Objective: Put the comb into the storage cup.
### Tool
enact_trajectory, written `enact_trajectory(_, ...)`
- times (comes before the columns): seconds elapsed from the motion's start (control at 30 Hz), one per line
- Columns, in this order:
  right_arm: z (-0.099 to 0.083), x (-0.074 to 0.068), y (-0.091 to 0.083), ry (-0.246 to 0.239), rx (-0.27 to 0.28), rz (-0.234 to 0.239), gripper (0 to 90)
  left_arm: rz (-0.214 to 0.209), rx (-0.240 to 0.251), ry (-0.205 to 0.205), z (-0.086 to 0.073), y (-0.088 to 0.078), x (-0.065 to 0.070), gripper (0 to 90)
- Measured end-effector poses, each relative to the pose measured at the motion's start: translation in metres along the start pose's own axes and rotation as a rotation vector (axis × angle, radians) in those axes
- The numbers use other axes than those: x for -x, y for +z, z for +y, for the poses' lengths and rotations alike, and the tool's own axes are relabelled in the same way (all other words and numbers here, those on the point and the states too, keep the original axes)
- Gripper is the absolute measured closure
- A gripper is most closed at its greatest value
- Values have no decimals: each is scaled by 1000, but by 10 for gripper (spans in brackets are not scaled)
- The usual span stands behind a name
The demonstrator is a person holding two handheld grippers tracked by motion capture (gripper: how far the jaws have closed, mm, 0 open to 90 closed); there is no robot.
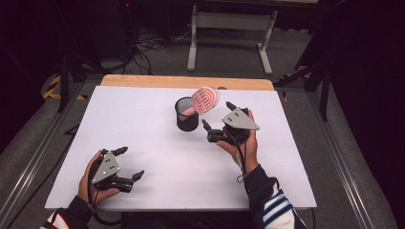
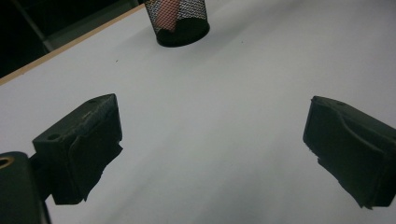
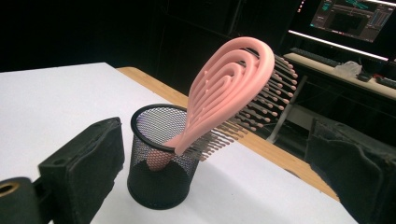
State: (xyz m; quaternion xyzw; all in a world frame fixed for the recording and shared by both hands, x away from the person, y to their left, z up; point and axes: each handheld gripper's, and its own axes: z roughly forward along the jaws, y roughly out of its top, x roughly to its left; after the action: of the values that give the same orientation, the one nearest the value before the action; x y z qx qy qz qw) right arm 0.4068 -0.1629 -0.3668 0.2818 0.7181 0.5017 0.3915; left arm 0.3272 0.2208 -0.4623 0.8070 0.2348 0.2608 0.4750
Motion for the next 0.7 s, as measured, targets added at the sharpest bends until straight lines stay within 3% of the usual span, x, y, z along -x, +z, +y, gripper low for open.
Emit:
enact_trajectory(0.4,-3,-9,-11,-59,9,-3,54,-1,-1,0,0,0,0,55)
enact_trajectory(0.7,-3,-12,-22,-90,21,24,54,0,2,6,0,0,1,55)
